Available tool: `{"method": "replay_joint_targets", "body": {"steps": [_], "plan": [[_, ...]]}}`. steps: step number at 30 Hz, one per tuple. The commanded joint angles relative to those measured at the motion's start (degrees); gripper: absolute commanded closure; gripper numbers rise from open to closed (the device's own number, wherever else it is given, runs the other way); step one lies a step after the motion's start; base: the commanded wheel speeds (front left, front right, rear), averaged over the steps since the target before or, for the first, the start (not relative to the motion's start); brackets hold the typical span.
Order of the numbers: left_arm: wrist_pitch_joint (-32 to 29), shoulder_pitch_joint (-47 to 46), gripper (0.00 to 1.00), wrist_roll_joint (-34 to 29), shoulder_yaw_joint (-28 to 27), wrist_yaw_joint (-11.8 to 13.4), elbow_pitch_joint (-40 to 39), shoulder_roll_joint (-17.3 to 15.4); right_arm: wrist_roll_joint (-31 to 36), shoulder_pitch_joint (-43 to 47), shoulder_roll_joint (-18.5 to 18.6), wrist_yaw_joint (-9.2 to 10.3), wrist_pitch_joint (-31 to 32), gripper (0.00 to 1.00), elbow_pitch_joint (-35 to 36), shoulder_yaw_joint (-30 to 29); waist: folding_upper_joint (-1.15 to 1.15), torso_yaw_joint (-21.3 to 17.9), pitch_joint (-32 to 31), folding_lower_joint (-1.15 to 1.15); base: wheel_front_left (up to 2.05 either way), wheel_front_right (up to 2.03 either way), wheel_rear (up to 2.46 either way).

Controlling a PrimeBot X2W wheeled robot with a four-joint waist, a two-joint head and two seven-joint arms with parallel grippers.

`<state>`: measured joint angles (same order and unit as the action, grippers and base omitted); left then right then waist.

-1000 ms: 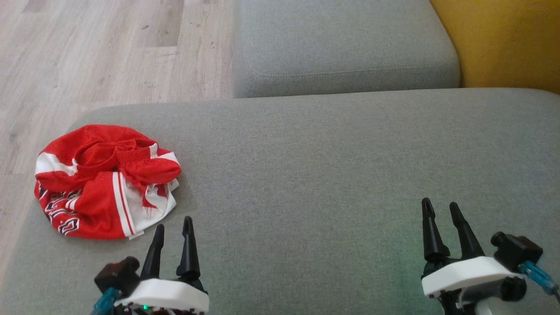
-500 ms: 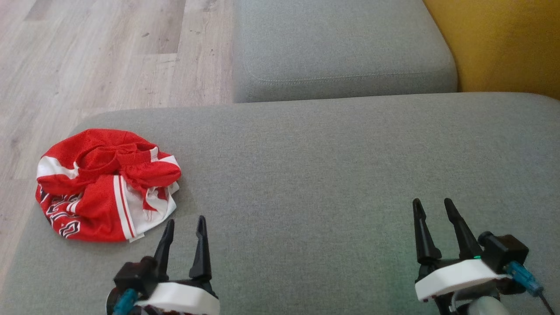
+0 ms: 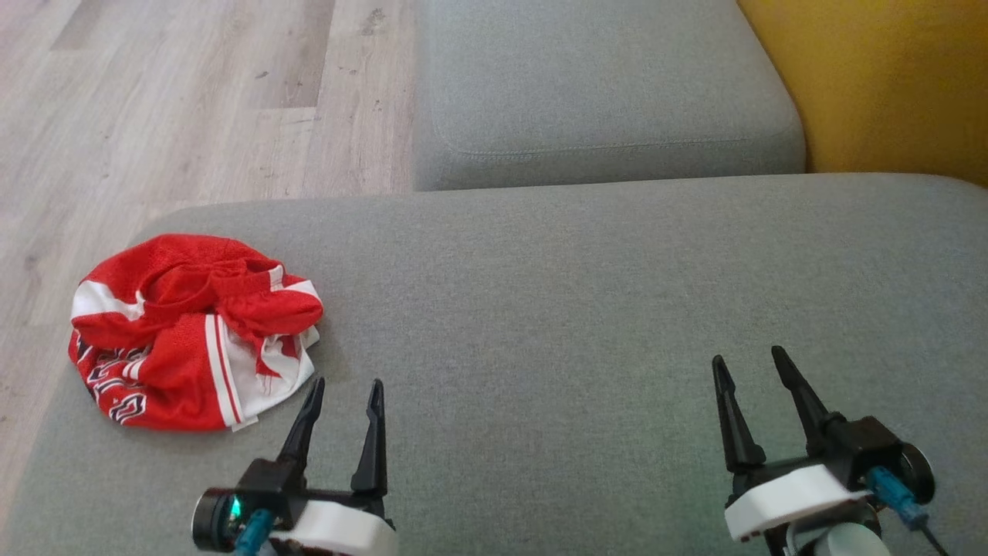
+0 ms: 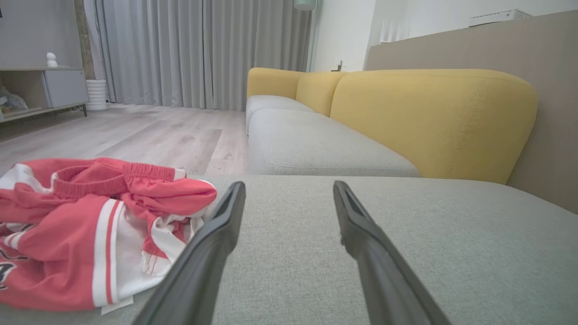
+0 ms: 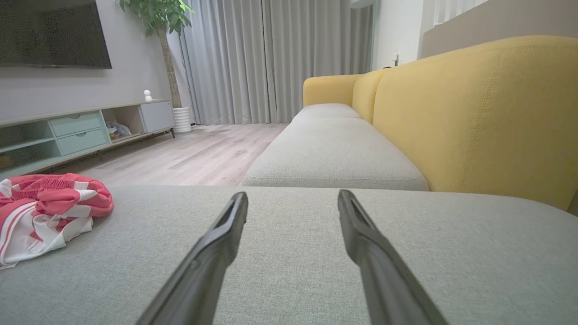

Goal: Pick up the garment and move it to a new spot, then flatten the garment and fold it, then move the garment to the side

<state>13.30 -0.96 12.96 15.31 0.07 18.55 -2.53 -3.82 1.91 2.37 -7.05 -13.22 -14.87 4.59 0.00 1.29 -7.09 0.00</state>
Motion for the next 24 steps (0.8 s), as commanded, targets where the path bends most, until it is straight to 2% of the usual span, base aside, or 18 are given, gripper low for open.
{"method": "replay_joint_targets", "body": {"steps": [1, 6, 18, 24], "plan": [[1.1, -3.4, 0.00, -1.6, -1.2, 0.6, -1.5, -0.3, 1.6, -1.4, 0.5, -0.43, -1.1, 0.00, 1.9, 1.3, 0.00, 0.0, -0.1, 0.00, 0.00, 0.00, 0.00], [1.7, -3.5, 0.00, -3.8, -1.4, 1.4, -0.7, -0.3, 3.1, -1.1, 0.5, -0.44, -1.8, 0.00, 0.5, 0.0, 0.00, 0.1, -0.7, 0.00, 0.00, 0.00, 0.00], [1.7, -3.8, 0.00, -4.0, -3.7, 0.5, 1.2, -0.3, 2.4, -1.5, 0.5, -0.44, -1.8, 0.00, -1.3, -0.8, 0.00, 0.0, -0.3, 0.00, 0.00, 0.00, 0.00], [1.7, -4.0, 0.00, -4.2, -2.9, 1.4, 0.7, -0.3, 2.2, -1.3, 0.5, -0.44, -1.8, 0.00, -1.3, -1.4, 0.00, 1.6, 0.1, 0.00, 0.00, 0.00, 0.00]]}}
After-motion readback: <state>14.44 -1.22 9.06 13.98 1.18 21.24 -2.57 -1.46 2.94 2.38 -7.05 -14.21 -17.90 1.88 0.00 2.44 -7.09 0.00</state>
